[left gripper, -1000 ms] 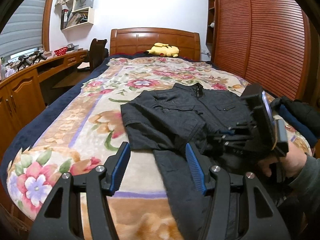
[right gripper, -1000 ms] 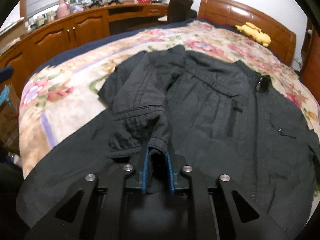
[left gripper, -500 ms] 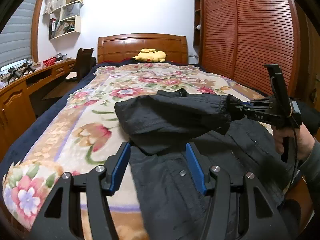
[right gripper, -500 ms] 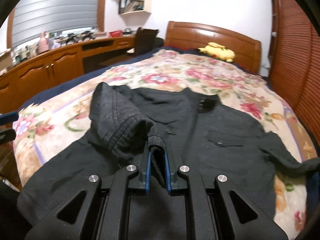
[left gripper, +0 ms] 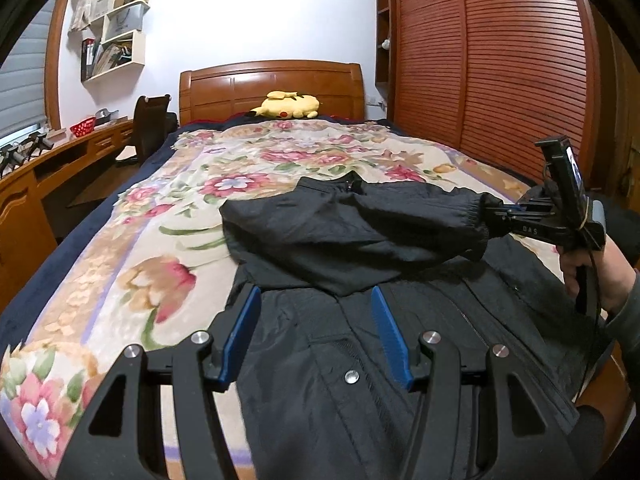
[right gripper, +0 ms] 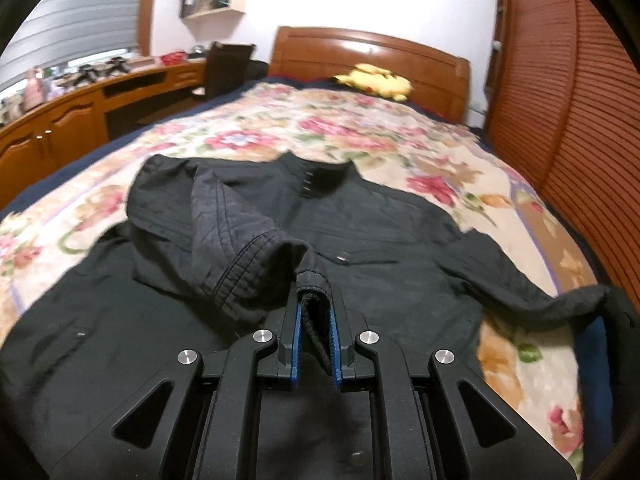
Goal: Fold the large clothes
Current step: 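Lift the hem and fold it up toward the collar, then release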
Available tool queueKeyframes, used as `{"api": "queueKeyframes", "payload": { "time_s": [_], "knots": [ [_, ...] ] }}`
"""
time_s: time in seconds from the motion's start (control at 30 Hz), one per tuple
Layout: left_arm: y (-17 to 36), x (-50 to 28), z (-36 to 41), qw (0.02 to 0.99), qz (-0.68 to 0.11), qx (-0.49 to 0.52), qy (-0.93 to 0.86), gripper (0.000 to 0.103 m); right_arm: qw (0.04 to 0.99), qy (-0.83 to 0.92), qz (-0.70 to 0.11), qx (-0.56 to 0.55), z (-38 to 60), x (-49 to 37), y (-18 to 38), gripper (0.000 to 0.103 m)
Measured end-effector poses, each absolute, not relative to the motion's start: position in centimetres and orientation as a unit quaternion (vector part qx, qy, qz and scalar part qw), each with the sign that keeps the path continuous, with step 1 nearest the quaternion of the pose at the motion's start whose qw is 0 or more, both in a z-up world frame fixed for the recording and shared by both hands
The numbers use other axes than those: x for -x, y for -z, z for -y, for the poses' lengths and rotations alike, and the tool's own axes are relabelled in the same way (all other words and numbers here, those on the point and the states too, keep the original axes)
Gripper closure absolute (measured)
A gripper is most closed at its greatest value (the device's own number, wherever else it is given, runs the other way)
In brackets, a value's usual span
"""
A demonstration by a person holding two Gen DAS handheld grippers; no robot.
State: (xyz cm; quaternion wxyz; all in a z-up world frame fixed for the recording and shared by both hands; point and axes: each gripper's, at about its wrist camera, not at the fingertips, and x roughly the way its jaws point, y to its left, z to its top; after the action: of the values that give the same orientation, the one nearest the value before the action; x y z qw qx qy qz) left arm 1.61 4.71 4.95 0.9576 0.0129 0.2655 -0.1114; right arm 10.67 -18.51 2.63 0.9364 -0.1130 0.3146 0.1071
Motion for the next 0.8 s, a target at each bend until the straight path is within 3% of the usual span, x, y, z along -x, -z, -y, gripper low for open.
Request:
{"api": "queueKeyframes", "payload": {
  "time_s": [0.3, 0.43, 0.5, 0.53, 0.8],
  "knots": [
    [-2.9, -5.6, -2.2, 0.952, -0.278, -0.013, 0.13, 0.047, 0.932, -0.077, -0.336, 0.114, 22.0, -13.4, -0.7, 0.094],
    [-2.4, -7.4, -1.0, 0.949, -0.281, -0.014, 0.14, 0.047, 0.934, -0.06, -0.334, 0.112, 23.2, -13.9, -0.3, 0.079],
    [-2.0, -8.0, -0.4, 0.948, -0.282, -0.018, 0.146, 0.047, 0.939, -0.054, -0.322, 0.108, 24.1, -13.7, -0.6, 0.056],
    [-1.9, -8.3, -0.3, 0.948, -0.282, -0.018, 0.148, 0.047, 0.942, -0.054, -0.316, 0.104, 24.5, -13.6, -0.8, 0.052],
    [-0.1, -9.4, 0.8, 0.942, -0.293, -0.019, 0.164, 0.047, 0.932, -0.101, -0.325, 0.125, 23.1, -14.3, -0.6, 0.049]
  ]
}}
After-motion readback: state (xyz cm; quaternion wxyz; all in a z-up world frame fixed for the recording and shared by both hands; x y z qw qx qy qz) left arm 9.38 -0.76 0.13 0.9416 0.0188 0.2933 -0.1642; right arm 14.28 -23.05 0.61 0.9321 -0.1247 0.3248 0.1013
